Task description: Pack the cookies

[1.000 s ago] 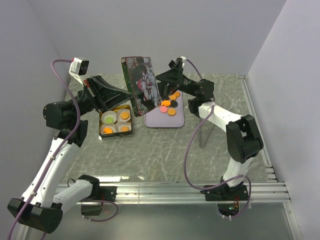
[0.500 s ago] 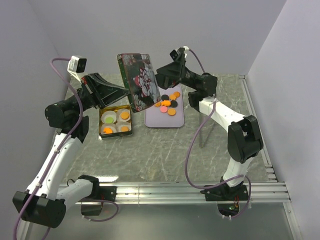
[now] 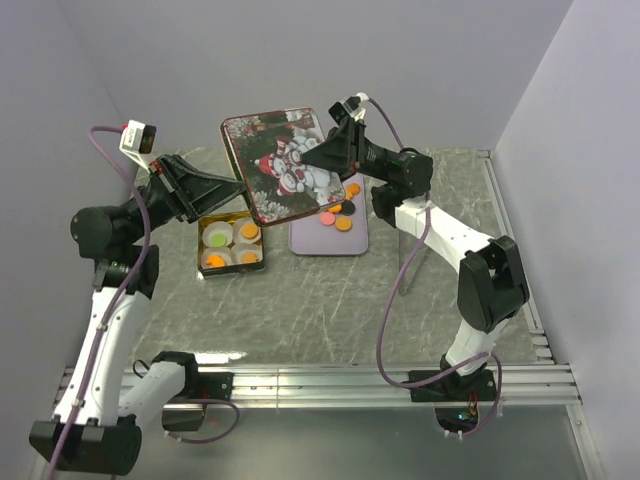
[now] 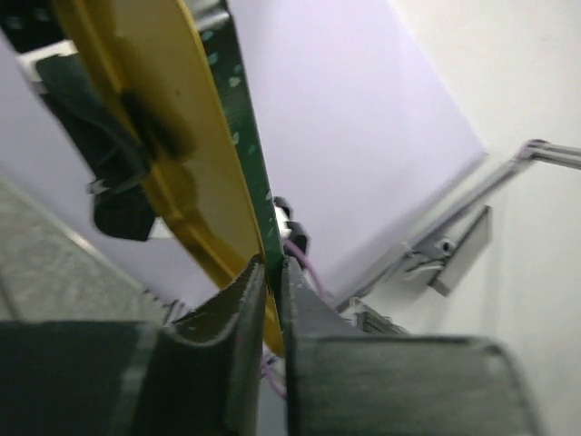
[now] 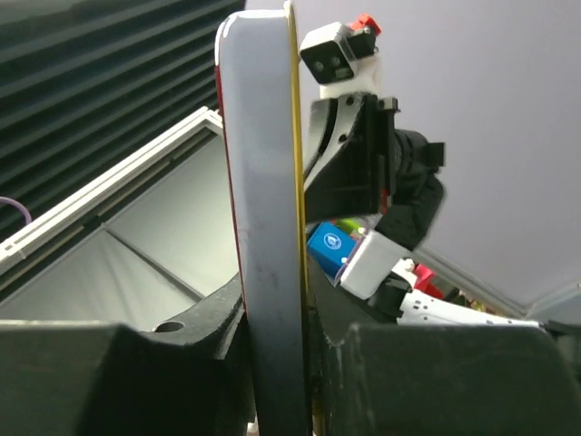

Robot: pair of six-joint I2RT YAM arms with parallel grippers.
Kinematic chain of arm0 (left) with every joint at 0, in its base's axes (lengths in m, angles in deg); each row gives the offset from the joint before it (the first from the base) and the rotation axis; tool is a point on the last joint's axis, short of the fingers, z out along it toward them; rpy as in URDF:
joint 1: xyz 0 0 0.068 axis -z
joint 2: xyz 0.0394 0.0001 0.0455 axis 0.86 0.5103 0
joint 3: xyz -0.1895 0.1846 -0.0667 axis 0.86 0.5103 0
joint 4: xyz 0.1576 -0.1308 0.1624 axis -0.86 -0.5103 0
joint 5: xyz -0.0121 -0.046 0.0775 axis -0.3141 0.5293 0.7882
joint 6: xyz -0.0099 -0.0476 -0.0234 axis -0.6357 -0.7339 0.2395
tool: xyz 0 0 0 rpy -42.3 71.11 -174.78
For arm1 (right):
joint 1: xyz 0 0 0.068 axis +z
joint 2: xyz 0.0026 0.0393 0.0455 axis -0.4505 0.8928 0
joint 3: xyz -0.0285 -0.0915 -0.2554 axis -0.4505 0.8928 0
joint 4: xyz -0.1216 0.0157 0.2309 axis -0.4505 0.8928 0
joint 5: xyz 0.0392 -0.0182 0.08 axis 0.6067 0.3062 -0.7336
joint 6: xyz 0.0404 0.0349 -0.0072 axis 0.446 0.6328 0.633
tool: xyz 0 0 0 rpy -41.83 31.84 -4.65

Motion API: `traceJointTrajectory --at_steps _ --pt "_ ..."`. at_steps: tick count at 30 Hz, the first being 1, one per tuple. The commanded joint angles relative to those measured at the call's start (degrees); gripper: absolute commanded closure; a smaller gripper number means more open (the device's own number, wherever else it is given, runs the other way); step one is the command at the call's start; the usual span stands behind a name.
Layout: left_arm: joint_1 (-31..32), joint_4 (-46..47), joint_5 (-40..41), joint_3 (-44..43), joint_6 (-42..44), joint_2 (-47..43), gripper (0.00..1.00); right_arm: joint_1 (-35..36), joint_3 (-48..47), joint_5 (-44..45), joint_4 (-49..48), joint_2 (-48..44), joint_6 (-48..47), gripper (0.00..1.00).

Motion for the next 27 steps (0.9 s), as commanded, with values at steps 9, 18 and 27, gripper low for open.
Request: traceJointTrajectory --at_steps 9,18,27 --pt "-7.87 -63.31 22.37 -11.88 40.78 -2.51 0.03 0.65 3.12 -5.92 -1.23 -4.38 -3.46 0.97" --pt "-7.87 -76.8 51.53 -5.12 50.29 -5.15 0.01 -0.49 -8.64 6.71 71.34 -1.14 -51.47 0.99" --pt "-4.62 -75.57 64.19 3.58 54.68 -7.17 0.01 4.51 -18.74 18.06 84.58 13.01 -54.13 1.0"
